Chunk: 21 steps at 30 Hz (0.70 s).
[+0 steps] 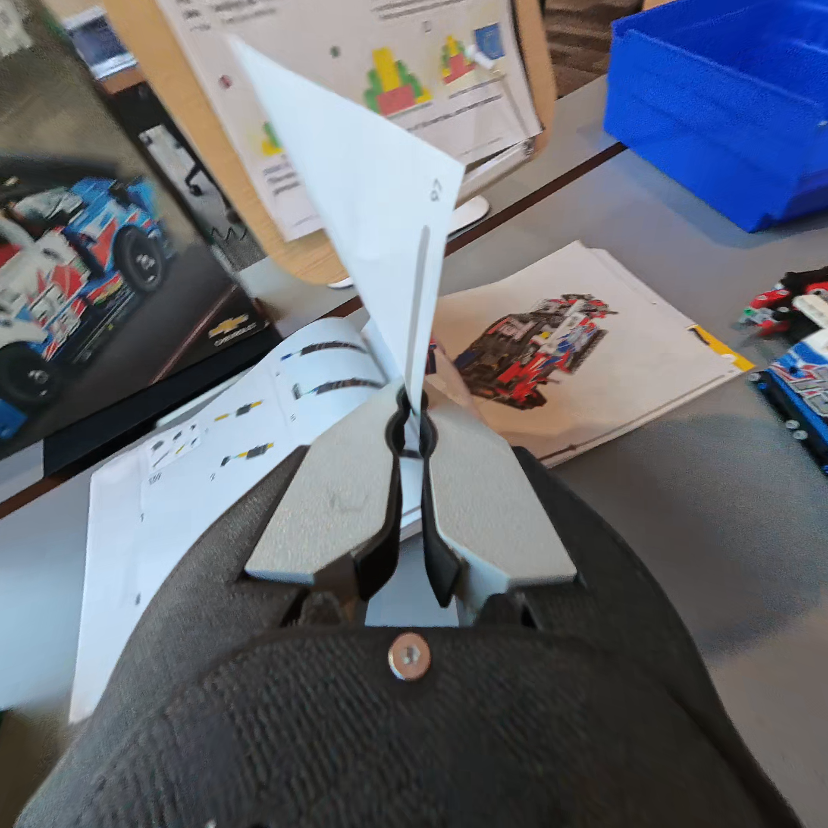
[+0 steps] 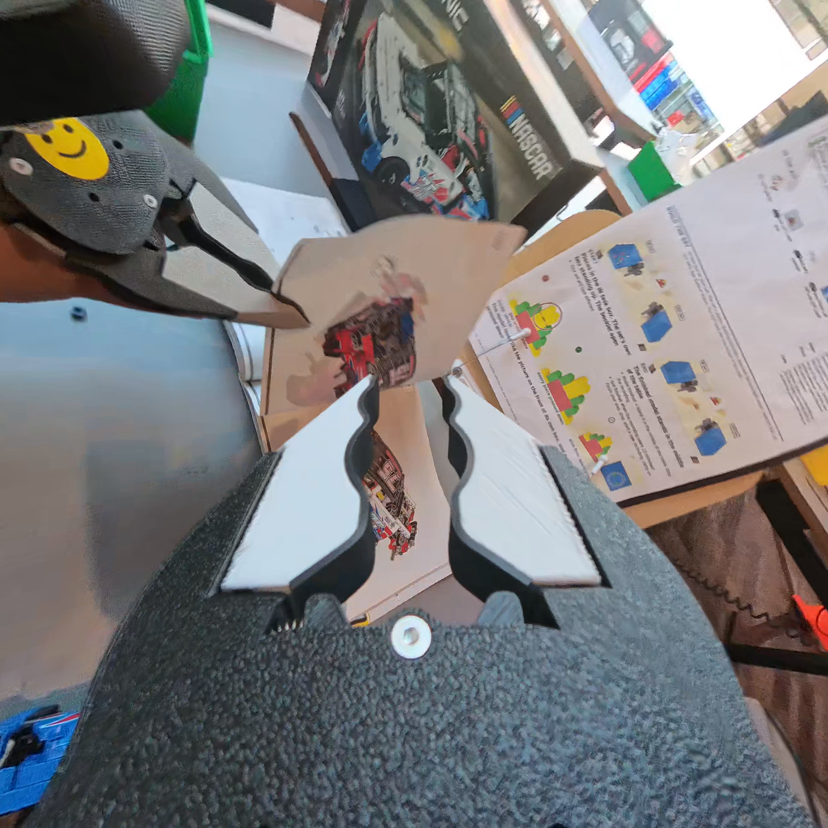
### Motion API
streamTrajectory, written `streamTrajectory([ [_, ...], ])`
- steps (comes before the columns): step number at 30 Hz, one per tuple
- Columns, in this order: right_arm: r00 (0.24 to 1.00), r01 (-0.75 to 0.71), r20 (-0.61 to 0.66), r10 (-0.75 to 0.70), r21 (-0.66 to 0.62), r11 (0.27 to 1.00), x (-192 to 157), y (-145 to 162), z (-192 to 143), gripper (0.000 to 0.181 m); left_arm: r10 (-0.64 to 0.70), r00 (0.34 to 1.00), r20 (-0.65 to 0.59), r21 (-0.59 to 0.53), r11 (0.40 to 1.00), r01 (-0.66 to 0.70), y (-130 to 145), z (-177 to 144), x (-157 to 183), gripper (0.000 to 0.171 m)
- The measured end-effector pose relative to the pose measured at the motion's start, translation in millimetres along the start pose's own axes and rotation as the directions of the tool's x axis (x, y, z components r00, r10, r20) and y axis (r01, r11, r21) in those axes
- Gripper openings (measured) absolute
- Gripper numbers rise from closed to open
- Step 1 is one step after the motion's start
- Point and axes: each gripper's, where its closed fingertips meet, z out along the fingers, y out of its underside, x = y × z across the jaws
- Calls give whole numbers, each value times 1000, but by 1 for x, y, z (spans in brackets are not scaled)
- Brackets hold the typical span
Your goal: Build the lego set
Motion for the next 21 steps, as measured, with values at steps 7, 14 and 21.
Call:
streamTrajectory([
  [7,989,-149,9,149,63,987,-2,36,-63,31,-159,986,46,-88,983,163,61,-14,-75,0],
  [14,986,-156,-56,154,-35,987,-24,113,-111,31,-280,957,73,-251,924,289,130,-27,-121,14],
  [21,964,-257,-90,251,-58,965,-36,148,-145,36,-304,945,120,-316,891,327,165,-46,-129,18],
])
